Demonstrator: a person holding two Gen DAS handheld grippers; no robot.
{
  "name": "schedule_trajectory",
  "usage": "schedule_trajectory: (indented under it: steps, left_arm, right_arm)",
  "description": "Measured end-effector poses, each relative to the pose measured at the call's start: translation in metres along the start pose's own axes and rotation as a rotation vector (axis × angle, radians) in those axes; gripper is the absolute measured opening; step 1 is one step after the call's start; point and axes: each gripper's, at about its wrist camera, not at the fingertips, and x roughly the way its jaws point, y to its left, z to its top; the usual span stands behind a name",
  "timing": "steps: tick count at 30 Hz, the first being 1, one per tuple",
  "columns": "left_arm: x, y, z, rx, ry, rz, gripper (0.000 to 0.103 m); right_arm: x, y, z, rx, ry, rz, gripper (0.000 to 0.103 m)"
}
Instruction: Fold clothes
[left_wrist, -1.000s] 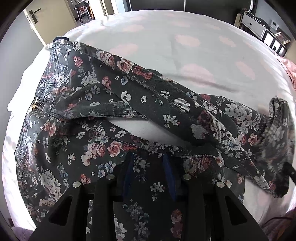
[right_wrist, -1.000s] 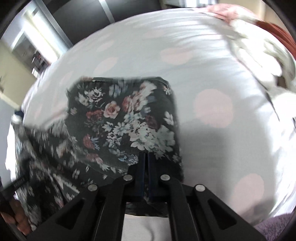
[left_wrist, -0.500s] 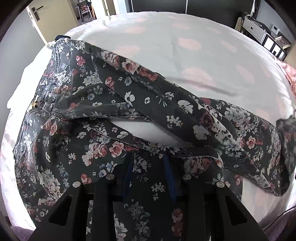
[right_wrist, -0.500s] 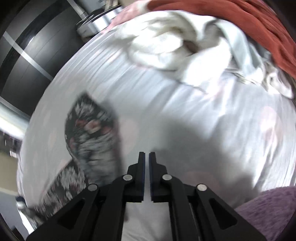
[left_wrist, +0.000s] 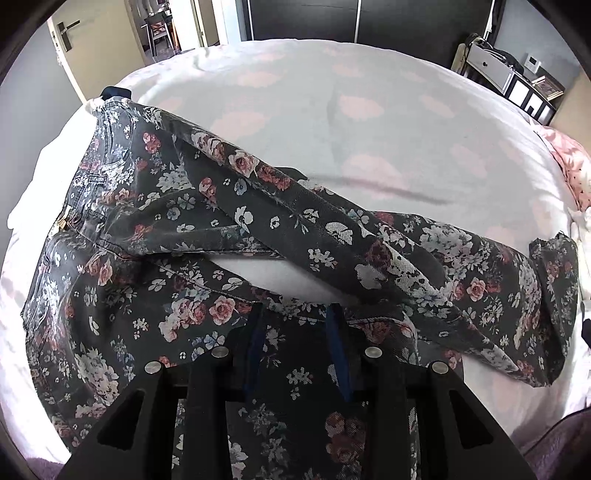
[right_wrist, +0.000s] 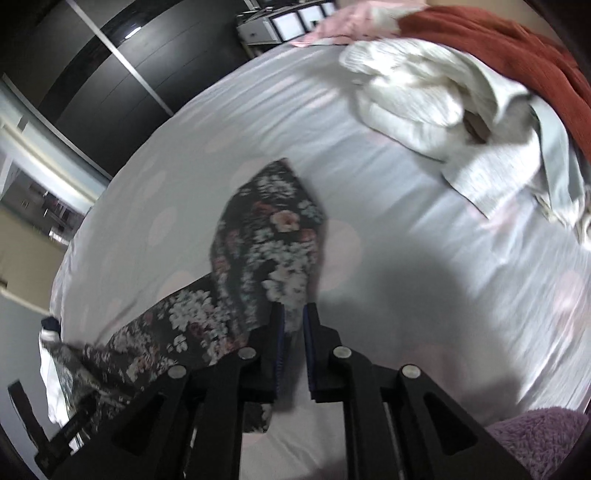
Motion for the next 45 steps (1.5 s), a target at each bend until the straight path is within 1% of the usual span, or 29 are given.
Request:
schedule_trajectory:
  steps: [1,4,6,9,13,15,18,20,24,26,27,30,33,35,36,38,40,42,44,45]
  left_arm:
    - [-0.001,-0.001,0.001,0.007,-0.001,0.000,0.035]
    - [-0.009,-0.005,0.006,0.046,-0.019,-0.001,0.035]
    - [-0.015,-0.008,0.009,0.074,-0.029,0.001,0.035]
    - [-0.025,-0.011,0.016,0.137,-0.044,0.005,0.035]
    - [-0.044,-0.009,0.029,0.238,-0.086,0.025,0.035]
    - [-0.051,-0.005,0.035,0.284,-0.101,0.034,0.035]
    - [-0.058,0.002,0.044,0.364,-0.122,0.052,0.035]
    - [-0.057,0.008,0.048,0.430,-0.120,0.061,0.035]
    - [-0.047,0.017,0.051,0.580,-0.071,0.064,0.036]
    - [-0.042,0.019,0.050,0.664,-0.055,0.085,0.044]
    - [-0.038,0.019,0.048,0.711,-0.052,0.099,0.048]
    - [-0.029,0.017,0.045,0.803,-0.058,0.146,0.048]
    - [-0.023,0.012,0.046,0.878,-0.077,0.177,0.048]
    - [-0.019,0.006,0.046,0.937,-0.098,0.199,0.048]
    - [-0.016,0.003,0.045,0.967,-0.105,0.206,0.048]
    - [-0.009,-0.004,0.043,1.028,-0.107,0.211,0.048]
    - [-0.002,-0.010,0.041,1.087,-0.105,0.225,0.048]
    - [0.006,-0.014,0.039,1.131,-0.106,0.243,0.048]
    - [0.015,-0.019,0.039,1.156,-0.103,0.255,0.048]
    - [0.019,-0.021,0.040,1.158,-0.102,0.259,0.048]
  right_arm:
    - [0.000,0.006,0.000,-0.029,0.007,-0.002,0.012]
    - [0.029,0.017,0.004,-0.080,0.020,0.002,0.012]
    - [0.039,0.024,0.008,-0.112,0.029,-0.017,0.012]
    - [0.026,0.024,0.013,-0.148,0.037,-0.037,0.012]
    - [0.033,0.024,0.018,-0.205,0.021,-0.041,0.013]
    - [0.039,0.015,0.016,-0.181,0.029,-0.017,0.013]
    - [0.054,-0.006,0.017,-0.085,0.091,0.017,0.013]
    - [0.059,-0.014,0.018,-0.035,0.108,0.032,0.013]
    - [0.057,-0.011,0.018,-0.041,0.086,0.052,0.013]
    - [0.058,-0.009,0.018,-0.045,0.086,0.061,0.013]
    - [0.059,-0.008,0.018,-0.045,0.090,0.065,0.013]
    - [0.056,-0.008,0.023,-0.047,0.091,0.082,0.013]
    - [0.051,-0.009,0.031,-0.051,0.096,0.105,0.013]
    - [0.051,-0.009,0.039,-0.047,0.120,0.121,0.019]
    - [0.051,-0.009,0.043,-0.049,0.133,0.129,0.026]
    - [0.052,-0.011,0.056,-0.056,0.145,0.133,0.031]
    - [0.055,-0.014,0.070,-0.046,0.157,0.139,0.040]
    - [0.058,-0.014,0.082,-0.028,0.168,0.139,0.042]
    - [0.059,-0.003,0.090,-0.062,0.168,0.088,0.042]
    - [0.062,0.009,0.089,-0.105,0.176,0.081,0.042]
